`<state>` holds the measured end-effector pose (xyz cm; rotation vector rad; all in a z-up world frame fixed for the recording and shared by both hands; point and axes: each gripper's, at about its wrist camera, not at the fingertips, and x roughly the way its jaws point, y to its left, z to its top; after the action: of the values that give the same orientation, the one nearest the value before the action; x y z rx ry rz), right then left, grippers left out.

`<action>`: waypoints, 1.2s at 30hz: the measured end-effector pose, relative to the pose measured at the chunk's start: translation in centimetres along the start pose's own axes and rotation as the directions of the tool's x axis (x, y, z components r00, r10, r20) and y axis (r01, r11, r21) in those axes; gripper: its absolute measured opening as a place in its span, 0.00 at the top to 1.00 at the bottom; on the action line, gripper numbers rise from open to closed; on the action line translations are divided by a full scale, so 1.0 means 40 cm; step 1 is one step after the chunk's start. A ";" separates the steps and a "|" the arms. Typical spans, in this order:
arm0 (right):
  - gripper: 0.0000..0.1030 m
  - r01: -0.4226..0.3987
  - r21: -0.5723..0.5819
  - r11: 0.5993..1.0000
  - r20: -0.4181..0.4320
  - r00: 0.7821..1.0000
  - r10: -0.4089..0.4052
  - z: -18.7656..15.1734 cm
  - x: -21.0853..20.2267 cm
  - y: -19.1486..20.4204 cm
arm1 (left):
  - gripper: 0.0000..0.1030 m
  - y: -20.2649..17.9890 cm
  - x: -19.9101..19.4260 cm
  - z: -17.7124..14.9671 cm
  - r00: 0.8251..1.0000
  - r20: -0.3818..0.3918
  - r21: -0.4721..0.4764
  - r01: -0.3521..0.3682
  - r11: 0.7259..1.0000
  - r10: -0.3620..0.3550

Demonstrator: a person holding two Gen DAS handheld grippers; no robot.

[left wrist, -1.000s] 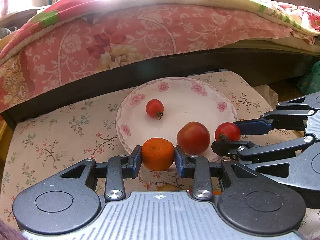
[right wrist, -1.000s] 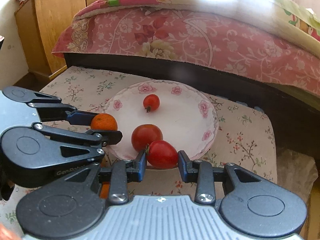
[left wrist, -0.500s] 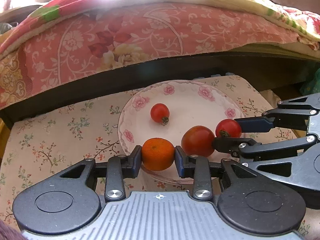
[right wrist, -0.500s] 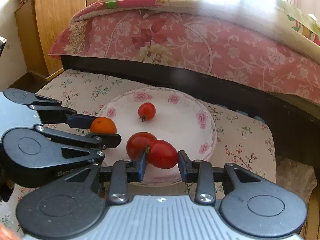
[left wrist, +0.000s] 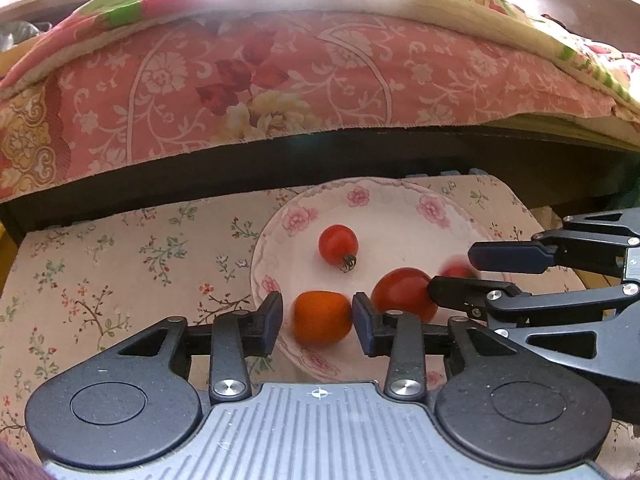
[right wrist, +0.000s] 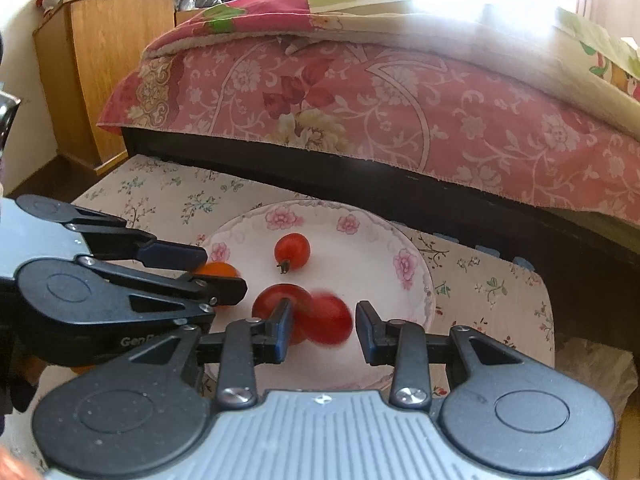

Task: Organize fruits
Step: 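Open both tools to release the tomato and mandarin onto the plate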

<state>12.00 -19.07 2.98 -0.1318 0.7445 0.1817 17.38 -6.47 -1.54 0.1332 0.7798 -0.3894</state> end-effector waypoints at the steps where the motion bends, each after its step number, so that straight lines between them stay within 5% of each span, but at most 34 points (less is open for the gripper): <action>1: 0.63 -0.004 0.009 1.000 0.000 1.000 0.004 0.001 0.000 -0.003 | 0.52 0.001 0.000 0.001 1.000 0.001 -0.001 0.000 1.000 0.000; 36: 0.61 -0.012 0.048 0.999 0.038 0.999 0.010 -0.005 -0.108 0.021 | 0.46 -0.017 -0.110 -0.012 0.998 0.052 0.044 -0.048 0.998 0.045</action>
<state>8.56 -18.80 5.74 -0.0778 0.7119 0.1761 13.97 -5.67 1.28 0.1831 0.7168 -0.3654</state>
